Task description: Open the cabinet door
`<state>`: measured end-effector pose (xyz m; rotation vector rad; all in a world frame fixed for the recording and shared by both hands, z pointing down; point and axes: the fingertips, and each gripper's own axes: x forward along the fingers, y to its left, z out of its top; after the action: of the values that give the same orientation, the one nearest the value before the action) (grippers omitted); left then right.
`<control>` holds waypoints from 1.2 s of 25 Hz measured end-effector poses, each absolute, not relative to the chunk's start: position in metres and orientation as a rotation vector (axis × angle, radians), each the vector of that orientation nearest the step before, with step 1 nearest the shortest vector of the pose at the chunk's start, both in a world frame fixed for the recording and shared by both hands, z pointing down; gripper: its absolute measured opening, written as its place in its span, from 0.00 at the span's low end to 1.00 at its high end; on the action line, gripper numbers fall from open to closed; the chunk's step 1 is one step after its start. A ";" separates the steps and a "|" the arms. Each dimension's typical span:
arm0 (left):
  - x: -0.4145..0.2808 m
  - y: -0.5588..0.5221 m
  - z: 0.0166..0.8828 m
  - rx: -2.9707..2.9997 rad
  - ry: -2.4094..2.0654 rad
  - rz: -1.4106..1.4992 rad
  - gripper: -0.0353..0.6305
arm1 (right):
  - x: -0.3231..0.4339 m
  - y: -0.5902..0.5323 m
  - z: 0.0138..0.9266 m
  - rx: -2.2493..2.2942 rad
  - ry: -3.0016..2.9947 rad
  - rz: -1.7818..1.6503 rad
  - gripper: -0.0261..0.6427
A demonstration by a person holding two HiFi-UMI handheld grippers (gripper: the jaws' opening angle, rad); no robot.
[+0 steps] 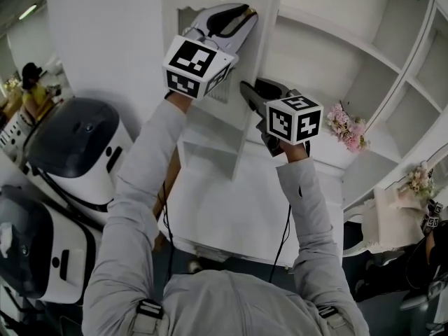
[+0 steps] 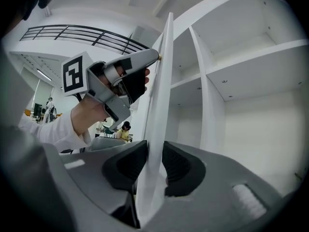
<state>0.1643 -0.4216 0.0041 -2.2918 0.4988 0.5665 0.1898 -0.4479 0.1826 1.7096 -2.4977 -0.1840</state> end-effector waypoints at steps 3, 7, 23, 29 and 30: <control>0.158 -0.419 0.007 -2.303 0.501 0.557 0.19 | 0.183 -0.444 0.185 1.715 -2.491 -0.183 0.19; 0.138 -0.411 0.005 -2.308 0.487 0.584 0.19 | 0.165 -0.434 0.182 1.722 -2.486 -0.197 0.18; 0.043 -0.385 0.009 -2.350 0.277 0.631 0.20 | 0.069 -0.401 0.187 1.956 -2.302 -0.205 0.17; -0.011 -0.383 0.009 -2.327 0.249 0.619 0.21 | 0.013 -0.397 0.186 1.982 -2.352 -0.189 0.19; -0.019 -0.384 0.009 -2.321 0.244 0.605 0.21 | 0.004 -0.397 0.186 1.986 -2.367 -0.182 0.19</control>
<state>-0.0194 -0.3843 0.0087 -2.3208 0.2438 0.6045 0.0044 -0.3974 0.1861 1.9863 -2.3670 -0.1825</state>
